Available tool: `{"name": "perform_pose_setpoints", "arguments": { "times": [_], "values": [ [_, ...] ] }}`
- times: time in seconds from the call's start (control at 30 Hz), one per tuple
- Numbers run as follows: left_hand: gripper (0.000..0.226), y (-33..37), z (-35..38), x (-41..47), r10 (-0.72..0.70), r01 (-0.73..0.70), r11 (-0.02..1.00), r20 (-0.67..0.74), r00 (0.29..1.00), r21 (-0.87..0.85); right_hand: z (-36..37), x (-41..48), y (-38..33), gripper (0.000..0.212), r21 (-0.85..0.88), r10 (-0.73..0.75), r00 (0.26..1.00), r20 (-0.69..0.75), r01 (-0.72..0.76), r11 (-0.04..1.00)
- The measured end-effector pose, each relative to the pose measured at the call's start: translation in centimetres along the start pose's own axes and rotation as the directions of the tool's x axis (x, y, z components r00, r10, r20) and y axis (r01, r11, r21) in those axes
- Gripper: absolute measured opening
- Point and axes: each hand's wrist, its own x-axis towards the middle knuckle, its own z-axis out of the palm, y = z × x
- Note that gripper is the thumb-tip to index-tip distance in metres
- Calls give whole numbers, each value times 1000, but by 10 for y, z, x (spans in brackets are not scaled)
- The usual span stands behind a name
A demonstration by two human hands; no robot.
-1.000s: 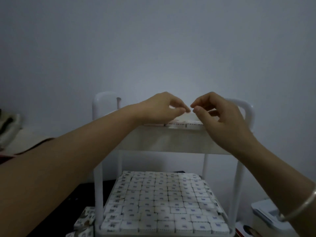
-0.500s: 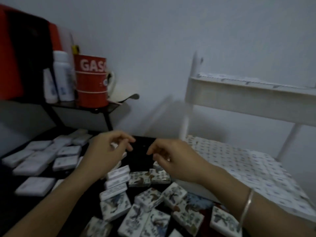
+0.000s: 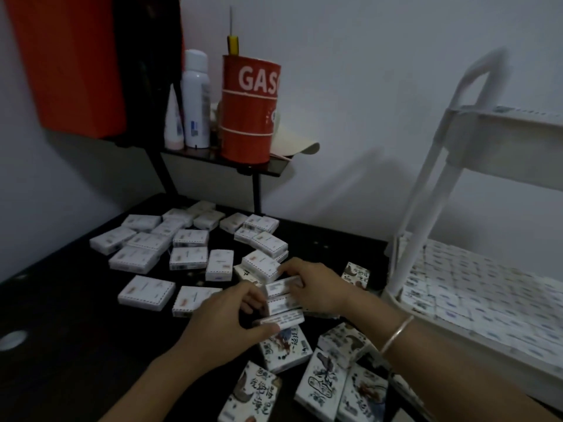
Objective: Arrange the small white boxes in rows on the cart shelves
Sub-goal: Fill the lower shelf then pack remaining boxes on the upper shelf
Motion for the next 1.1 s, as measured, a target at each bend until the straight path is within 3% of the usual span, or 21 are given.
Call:
{"name": "perform_pose_setpoints", "arguments": {
  "times": [0.17, 0.23, 0.33, 0.43, 0.57, 0.73, 0.93, 1.1],
  "values": [
    [54, 2, 2, 2, -29, 29, 1000, 8, 1000, 6, -1, -5, 3, 30, 140, -20, 998, -54, 28, 990],
    [49, 4, 5, 4, -42, 43, 999, -38, 998, 26, -2, -6, 2, 28, 176, -14, 997, -81, 28, 984],
    [37, 5, 7, 11, -57, 63, 995, -74, 996, 75, 0, -10, 0, 25, 104, -55, 989, -138, 70, 992],
    [32, 5, 5, 19, -117, 117, 993, -31, 993, 21, -3, -16, 1, 22, 37, -59, 954, -293, 73, 997],
    [16, 6, 5, 35, -219, 226, 968, 68, 973, -112, -21, -29, 8, 27, 196, 50, 895, -444, 43, 980],
    [8, 10, 10, 50, -308, 336, 924, 167, 937, -181, -43, -60, 13, 31, 475, 153, 888, -434, 81, 876],
    [19, 34, 3, 46, -216, 189, 948, -79, 973, -256, -76, -112, 15, 30, 724, 188, 898, -398, 182, 665],
    [33, 98, -2, 37, -57, 21, 877, -60, 997, -480, -114, -165, 32, 33, 678, 179, 881, -439, 194, 709]
  ]
}}
